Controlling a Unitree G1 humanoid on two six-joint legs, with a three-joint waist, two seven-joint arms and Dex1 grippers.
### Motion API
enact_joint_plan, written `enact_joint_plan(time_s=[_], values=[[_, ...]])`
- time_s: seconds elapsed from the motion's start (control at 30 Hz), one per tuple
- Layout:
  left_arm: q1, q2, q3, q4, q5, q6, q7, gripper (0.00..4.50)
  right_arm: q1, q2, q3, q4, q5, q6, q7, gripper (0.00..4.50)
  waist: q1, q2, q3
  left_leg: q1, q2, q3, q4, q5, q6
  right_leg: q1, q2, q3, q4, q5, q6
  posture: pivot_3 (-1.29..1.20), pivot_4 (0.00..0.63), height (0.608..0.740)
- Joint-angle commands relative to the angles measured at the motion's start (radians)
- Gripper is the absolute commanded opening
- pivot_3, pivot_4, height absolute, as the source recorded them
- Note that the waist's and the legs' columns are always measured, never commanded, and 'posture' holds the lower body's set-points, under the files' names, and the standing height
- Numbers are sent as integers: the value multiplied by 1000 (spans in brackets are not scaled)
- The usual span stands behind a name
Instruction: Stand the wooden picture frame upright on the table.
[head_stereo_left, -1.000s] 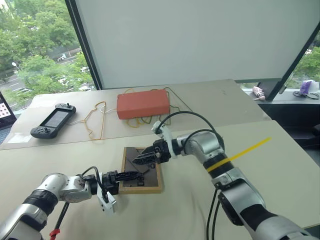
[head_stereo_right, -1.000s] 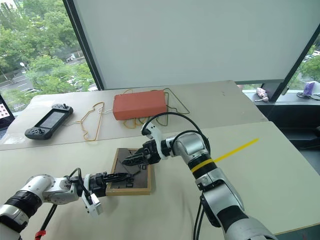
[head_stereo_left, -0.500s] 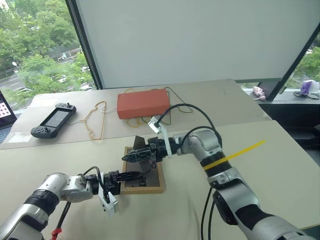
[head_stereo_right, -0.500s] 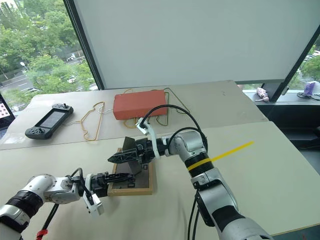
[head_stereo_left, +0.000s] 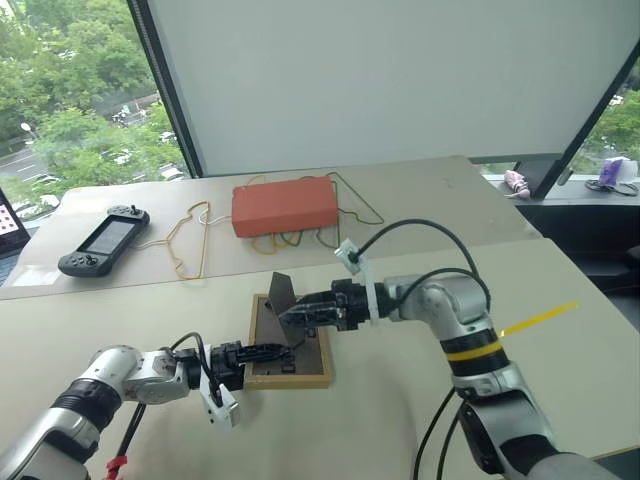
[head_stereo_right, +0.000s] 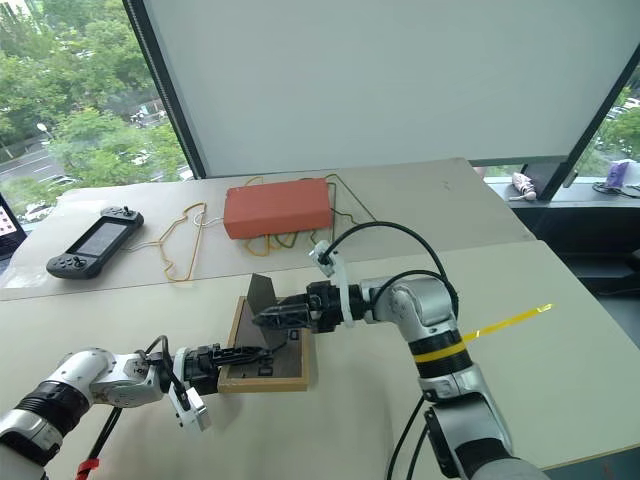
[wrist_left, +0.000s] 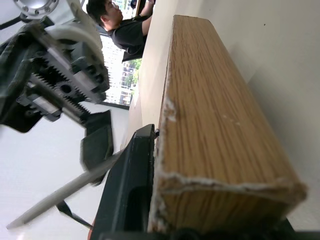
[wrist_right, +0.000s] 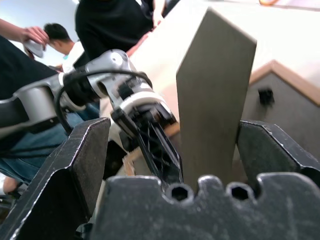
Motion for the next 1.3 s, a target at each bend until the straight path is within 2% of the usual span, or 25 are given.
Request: enact_joint_plan(time_s=[0.03,0.17,0.27,0.3,0.4,0.53,0.63,0.77,0.87,1.1,1.23,1.3], values=[[25,12,-24,21,16,-9,-42,875,108,-135,-18,-99,-146,-312,-11,4437,1,0,0,0,-1,1,0,0,0,0,-1,0,-1,0,0,0,150,740],[24,13,-18,25,8,-14,-49,875,263,-228,-47,-229,-229,-556,-16,4437,-10,0,0,0,0,2,0,0,0,0,-1,0,-1,0,0,0,150,740],[22,13,-13,26,1,-18,-56,875,377,-296,13,-326,-378,-810,-26,4437,-7,0,0,2,0,3,1,0,0,2,-1,0,-1,1,-1,0,150,740],[22,13,-12,27,-2,-20,-58,875,414,-314,66,-369,-488,-964,-62,4437,-6,0,0,3,0,3,1,0,0,3,0,0,-1,1,0,0,150,740],[19,12,-11,31,-9,-25,-67,875,466,-322,157,-397,-706,-1232,-163,4437,-8,0,0,4,0,3,1,0,1,4,0,1,-1,0,0,0,150,740],[15,9,-8,33,-24,-30,-82,875,460,-289,218,-344,-901,-1426,-293,4437,-7,0,0,5,0,3,3,0,0,5,0,1,-1,1,0,0,150,740],[13,8,-6,36,-33,-32,-92,875,412,-240,229,-287,-1005,-1485,-388,4437,-7,-1,0,7,0,3,3,0,0,8,0,1,-1,1,0,0,150,740],[12,1,-1,41,-51,-32,-106,875,384,-191,267,-255,-1055,-1537,-404,4437,-6,-1,0,13,0,3,2,0,1,14,0,1,-2,1,0,0,150,740],[12,-6,5,46,-66,-31,-120,875,401,-169,288,-259,-1059,-1554,-397,4437,-6,-1,0,14,0,3,1,-1,2,15,0,1,-2,0,0,0,150,740],[0,-49,24,46,-216,-10,-223,875,401,-164,276,-238,-1049,-1566,-397,4437,4,-1,0,14,0,3,2,-1,2,16,0,1,-2,0,0,0,150,740],[15,-49,34,47,-235,-15,-260,875,406,-159,270,-239,-1051,-1554,-402,3464,3,-1,0,14,0,3,2,-1,2,16,0,1,-2,0,0,0,150,740],[23,-46,38,46,-237,-20,-272,875,408,-160,265,-239,-1054,-1556,-409,2671,1,-1,0,14,0,3,2,-1,2,15,0,1,-2,0,0,0,150,740]])
